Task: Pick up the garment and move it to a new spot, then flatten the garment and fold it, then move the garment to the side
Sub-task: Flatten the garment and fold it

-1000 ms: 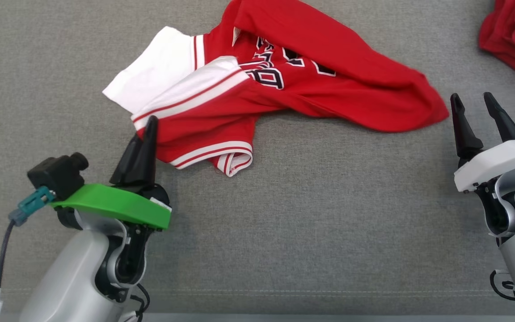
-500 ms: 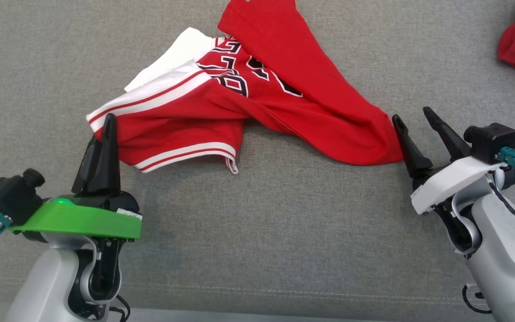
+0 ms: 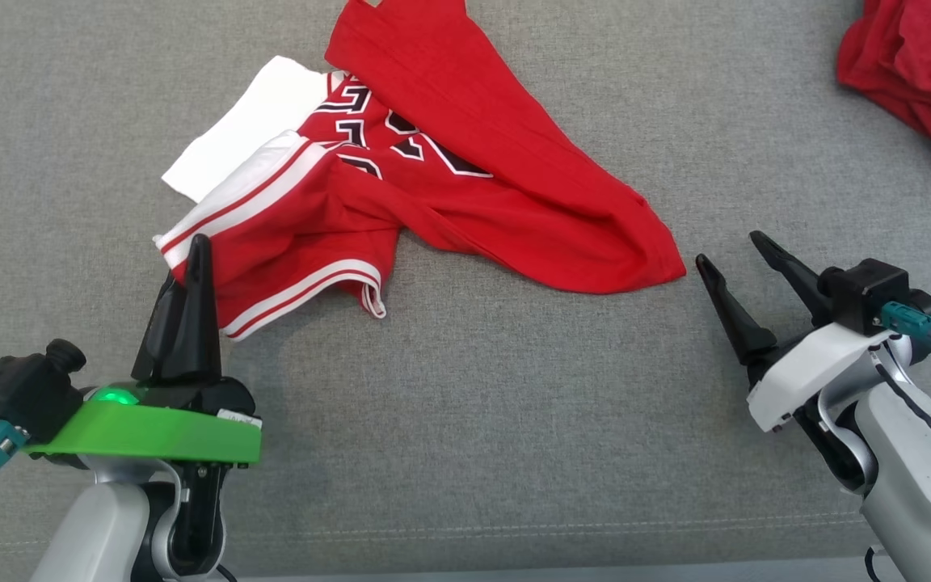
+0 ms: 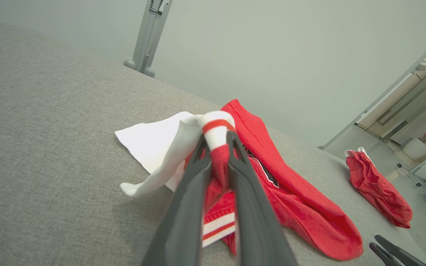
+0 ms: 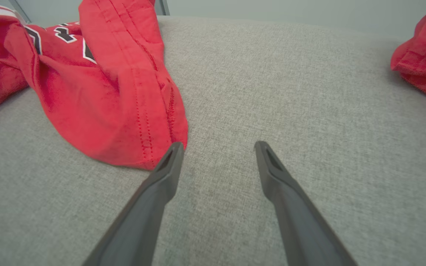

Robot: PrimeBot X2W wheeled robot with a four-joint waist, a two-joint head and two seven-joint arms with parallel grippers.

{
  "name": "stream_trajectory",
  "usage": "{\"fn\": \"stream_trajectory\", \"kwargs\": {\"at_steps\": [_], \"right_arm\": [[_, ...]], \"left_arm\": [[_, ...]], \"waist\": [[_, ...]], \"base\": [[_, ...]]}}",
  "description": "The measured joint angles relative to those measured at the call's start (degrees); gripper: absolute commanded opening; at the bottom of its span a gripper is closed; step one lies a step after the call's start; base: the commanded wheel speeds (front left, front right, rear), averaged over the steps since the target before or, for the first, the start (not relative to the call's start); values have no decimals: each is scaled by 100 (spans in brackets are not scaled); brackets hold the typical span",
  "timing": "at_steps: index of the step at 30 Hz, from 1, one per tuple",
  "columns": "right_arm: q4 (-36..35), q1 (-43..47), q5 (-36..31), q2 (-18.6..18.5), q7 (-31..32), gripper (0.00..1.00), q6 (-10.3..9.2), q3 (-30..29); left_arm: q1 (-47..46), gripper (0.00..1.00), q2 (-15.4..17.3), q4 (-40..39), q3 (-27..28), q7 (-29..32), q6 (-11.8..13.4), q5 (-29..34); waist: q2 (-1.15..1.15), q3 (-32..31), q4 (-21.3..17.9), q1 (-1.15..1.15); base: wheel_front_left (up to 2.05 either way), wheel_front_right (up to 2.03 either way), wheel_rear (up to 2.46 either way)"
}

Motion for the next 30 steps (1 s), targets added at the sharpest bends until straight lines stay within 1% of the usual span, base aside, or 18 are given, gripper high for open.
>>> {"fn": "stream_trajectory", "kwargs": {"at_steps": [10, 19, 20, 21, 22, 25, 26, 27, 29, 30], "right_arm": [[15, -6, -83, -108, 144, 100, 16, 411], [-24, -263, -314, -226, 207, 100, 16, 906], [-29, -277, -324, -238, 207, 96, 16, 947], [-36, -282, -323, -245, 207, 79, 16, 973], [-46, -289, -322, -255, 207, 49, 16, 1004], [-77, -340, -316, -286, 207, 29, 18, 1080], [-87, -342, -316, -294, 205, 21, 18, 1087], [-92, -342, -315, -305, 204, 16, 18, 1087], [-103, -343, -285, -319, 194, 0, 18, 1083], [-118, -343, -250, -318, 170, 0, 18, 1073]], "left_arm": [[4, 0, -58, -76, -62, 0, 0, 47], [97, 0, -133, -129, 8, 0, 0, 133], [100, 0, -146, -131, 8, 0, 0, 183], [104, 0, -155, -135, 8, 0, 0, 230], [110, 0, -162, -142, 9, 0, -1, 250], [121, 0, -167, -149, 15, 0, -1, 276], [123, 0, -169, -151, 22, 0, -2, 276], [124, 0, -172, -151, 32, 0, -2, 277], [136, 0, -189, -152, 101, 0, -4, 305], [150, 0, -188, -153, 144, 0, -5, 330]], "waist": [[0, 62, 108, 0], [0, 92, 185, 0], [0, 93, 190, 0], [0, 95, 194, 0], [0, 96, 198, 0], [0, 97, 202, 0], [0, 96, 201, 0], [0, 93, 199, 0], [0, 79, 187, 0], [0, 66, 178, 0]], "base": [[0, 0, 0], [0, 0, 0], [0, 0, 0], [0, 0, 0], [0, 0, 0], [0, 0, 0], [0, 0, 0], [0, 0, 0], [0, 0, 0], [0, 0, 0]]}}
